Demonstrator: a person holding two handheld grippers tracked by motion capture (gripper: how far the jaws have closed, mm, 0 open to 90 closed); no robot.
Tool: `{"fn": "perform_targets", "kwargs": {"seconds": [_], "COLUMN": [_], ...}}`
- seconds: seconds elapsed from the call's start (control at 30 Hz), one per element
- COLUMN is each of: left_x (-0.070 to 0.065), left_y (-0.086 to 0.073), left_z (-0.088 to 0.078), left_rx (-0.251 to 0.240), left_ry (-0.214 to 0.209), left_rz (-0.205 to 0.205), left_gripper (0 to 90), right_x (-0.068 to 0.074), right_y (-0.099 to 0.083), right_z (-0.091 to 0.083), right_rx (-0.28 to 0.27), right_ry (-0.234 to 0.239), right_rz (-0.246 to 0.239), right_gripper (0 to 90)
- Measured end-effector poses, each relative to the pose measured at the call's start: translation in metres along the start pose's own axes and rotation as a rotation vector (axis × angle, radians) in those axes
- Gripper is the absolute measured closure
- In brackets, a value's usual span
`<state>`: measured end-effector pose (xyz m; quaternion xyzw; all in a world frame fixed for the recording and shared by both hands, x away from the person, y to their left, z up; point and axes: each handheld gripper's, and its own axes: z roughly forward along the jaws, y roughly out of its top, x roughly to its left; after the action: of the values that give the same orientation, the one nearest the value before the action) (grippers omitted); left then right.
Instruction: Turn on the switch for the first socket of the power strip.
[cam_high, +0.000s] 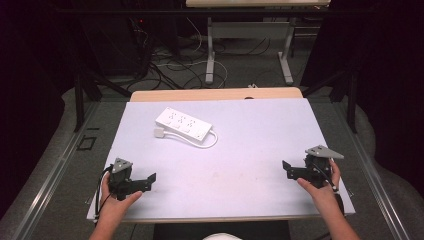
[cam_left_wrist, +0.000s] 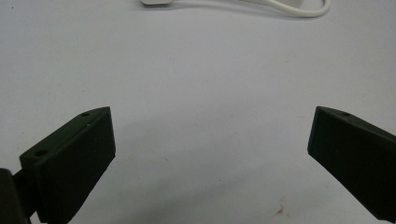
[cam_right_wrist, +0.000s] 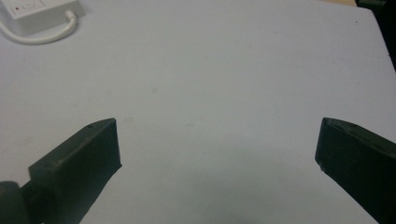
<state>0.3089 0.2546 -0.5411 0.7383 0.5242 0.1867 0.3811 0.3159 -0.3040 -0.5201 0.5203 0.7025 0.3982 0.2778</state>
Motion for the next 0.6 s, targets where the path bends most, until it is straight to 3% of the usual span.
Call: {"fn": "perform_targets", "kwargs": {"seconds": [0.13, 0.6], "left_x": [-0.001, -0.013], "left_y": [0.001, 0.005], "left_z": [-0.001, -0.004], "left_rx": [-0.008, -0.023], "left_ry": [-0.002, -0.029], "left_rz": [0.006, 0.014], "left_gripper": [0.7, 3.1], "right_x": [0.002, 0.001], "right_y": [-0.005, -0.013], "right_z": [-0.006, -0.002], "right_rx": [-0.002, 0.017], "right_ry": [0.01, 0.03], "right_rz": [0.038, 0.05], "right_gripper": [0.0, 0.0]}}
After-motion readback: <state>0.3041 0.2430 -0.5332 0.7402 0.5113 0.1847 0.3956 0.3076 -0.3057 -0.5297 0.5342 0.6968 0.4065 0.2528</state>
